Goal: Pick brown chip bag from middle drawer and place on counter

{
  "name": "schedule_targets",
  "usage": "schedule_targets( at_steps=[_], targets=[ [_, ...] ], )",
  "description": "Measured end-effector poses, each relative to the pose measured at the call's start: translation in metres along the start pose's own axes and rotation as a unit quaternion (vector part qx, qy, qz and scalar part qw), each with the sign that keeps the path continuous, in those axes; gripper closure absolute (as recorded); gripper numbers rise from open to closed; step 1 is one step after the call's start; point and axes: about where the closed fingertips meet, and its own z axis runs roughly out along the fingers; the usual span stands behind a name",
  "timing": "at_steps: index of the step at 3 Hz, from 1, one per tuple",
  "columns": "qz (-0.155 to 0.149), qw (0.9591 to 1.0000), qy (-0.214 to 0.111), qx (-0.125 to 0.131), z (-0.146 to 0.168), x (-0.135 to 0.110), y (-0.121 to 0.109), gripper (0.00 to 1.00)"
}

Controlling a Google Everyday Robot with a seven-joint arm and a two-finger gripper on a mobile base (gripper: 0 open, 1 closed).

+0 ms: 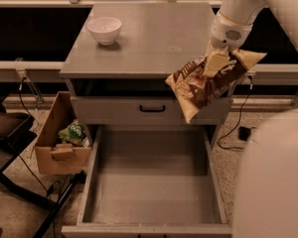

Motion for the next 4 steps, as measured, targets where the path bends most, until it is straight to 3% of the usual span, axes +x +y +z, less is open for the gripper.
schedule_targets(
  at_steps=[1, 2, 3, 4],
  targets=[
    [0.079, 0.9969, -0.006, 0.005, 0.021, 0.017, -0.046, 1.0],
    [0.15, 0.9856, 0.004, 0.077, -0.026, 0.03, -0.075, 1.0],
    [0.185, 0.9628, 0.03, 0.194, -0.13, 0.016, -0.073, 1.0],
    [0.202, 0.9413, 0.054, 0.265, -0.205, 0.005, -0.05, 1.0]
  ],
)
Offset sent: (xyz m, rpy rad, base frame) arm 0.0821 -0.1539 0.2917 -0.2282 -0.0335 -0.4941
